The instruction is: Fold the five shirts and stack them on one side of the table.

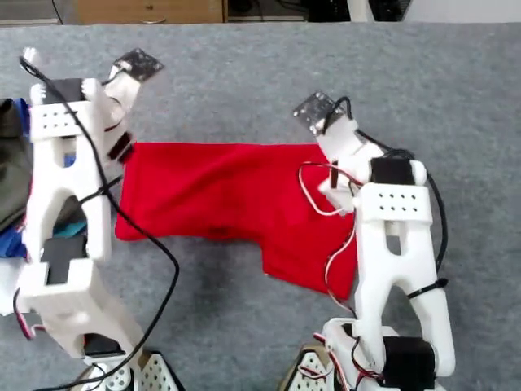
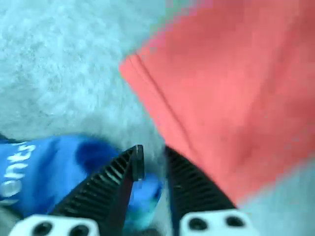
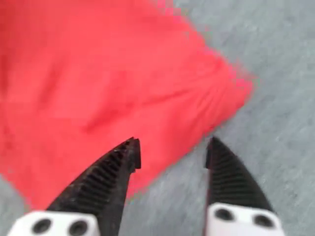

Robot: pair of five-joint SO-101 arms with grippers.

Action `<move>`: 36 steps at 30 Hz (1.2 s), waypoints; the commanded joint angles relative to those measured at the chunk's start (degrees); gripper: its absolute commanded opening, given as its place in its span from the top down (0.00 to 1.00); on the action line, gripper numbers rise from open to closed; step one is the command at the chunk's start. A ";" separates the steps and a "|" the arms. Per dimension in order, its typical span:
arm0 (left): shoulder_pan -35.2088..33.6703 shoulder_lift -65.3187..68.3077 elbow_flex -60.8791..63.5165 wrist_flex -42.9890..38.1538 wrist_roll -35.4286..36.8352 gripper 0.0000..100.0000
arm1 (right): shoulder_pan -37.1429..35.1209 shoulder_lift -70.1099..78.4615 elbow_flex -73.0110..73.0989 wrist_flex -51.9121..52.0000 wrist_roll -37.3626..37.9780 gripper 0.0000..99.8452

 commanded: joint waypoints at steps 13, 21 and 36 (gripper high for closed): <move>2.55 16.31 -1.49 -11.43 21.27 0.98 | -1.71 29.76 -17.54 -10.37 -6.59 1.00; 0.62 25.54 -13.01 -10.99 21.27 0.98 | 1.80 49.10 -33.10 0.00 -6.77 1.00; 0.62 24.84 -32.26 9.32 18.46 0.98 | 3.47 54.02 -54.90 21.54 -6.51 1.00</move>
